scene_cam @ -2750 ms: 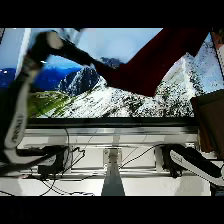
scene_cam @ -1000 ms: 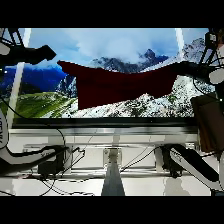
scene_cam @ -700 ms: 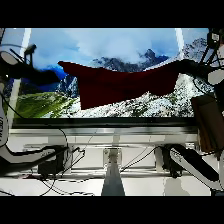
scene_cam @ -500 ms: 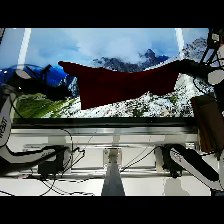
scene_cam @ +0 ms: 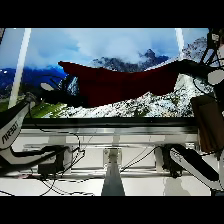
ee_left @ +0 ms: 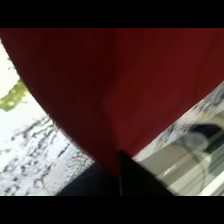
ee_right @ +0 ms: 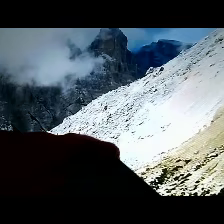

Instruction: Fold the clothes and pants, and hang the long-sleeved shirts on hangers.

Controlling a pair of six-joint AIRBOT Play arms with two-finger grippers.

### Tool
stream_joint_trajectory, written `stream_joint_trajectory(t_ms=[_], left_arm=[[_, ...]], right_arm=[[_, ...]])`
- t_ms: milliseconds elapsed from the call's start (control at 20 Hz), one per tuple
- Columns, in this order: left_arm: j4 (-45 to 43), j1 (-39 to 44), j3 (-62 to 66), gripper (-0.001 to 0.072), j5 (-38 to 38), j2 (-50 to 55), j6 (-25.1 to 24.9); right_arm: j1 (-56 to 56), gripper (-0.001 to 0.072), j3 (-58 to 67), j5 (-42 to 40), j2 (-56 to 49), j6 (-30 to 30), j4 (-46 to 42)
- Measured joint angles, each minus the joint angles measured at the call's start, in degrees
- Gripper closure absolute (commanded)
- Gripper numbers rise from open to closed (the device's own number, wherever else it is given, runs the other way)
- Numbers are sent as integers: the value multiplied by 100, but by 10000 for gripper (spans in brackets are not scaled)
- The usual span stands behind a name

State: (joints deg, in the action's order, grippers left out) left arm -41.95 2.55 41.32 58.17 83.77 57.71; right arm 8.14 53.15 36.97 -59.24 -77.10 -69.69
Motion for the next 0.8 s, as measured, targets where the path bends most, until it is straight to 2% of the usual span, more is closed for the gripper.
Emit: stream_joint_trajectory(t_ms=[250, 550, 650, 800], left_arm=[[-22, -127, 584, 690, 597, -221, -66], [9, -811, 2409, 690, 938, -1270, -2], [17, -1117, 3053, 690, 811, -1751, -2], [31, -1602, 3635, 690, 17, -2575, 17]], right_arm=[[0, 699, 271, -26, 131, 81, -57], [0, 699, 804, 105, 756, 125, -26], [0, 699, 1014, 223, 1123, 129, 131], [0, 699, 1377, 299, 1792, 131, 525]])
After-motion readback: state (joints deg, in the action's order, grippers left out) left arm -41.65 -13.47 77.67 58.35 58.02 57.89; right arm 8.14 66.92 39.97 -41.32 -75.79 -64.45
